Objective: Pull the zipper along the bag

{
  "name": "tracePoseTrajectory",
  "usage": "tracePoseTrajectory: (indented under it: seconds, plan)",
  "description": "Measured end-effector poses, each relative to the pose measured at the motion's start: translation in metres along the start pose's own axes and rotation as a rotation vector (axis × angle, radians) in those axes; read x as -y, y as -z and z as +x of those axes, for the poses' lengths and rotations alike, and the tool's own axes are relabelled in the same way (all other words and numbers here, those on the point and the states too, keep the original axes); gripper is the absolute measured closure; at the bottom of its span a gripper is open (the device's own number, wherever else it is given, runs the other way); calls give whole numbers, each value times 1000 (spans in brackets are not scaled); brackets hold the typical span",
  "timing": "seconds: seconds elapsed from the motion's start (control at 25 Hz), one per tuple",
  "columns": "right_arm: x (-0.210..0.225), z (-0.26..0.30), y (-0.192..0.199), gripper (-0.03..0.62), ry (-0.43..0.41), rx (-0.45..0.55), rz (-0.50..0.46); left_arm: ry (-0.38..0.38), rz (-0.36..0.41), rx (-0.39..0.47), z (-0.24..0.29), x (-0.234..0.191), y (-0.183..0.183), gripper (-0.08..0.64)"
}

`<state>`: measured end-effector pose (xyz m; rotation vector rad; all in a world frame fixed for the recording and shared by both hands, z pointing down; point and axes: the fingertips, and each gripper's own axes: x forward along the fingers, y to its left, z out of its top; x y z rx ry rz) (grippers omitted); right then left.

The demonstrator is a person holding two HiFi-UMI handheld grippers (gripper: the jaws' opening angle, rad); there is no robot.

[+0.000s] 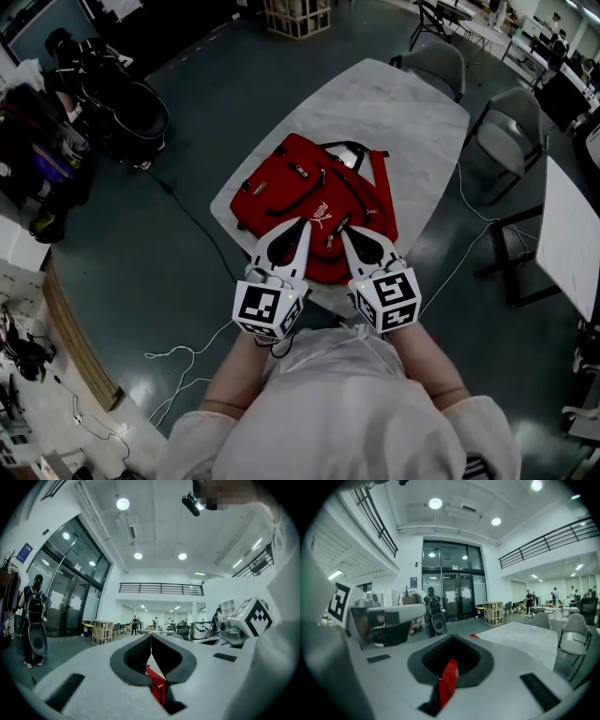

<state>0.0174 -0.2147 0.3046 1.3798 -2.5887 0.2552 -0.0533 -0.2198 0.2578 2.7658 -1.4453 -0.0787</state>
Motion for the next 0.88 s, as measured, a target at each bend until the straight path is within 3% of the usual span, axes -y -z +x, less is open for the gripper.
tracePoseTrajectory:
  seconds: [0.44, 0.88]
  plan:
    - [3, -1, 14, 566, 16, -43, 16, -23, -10, -72, 3, 1, 18, 538]
    - [1, -2, 13, 566, 3, -33, 22, -13, -22, -88, 4, 4, 23, 540]
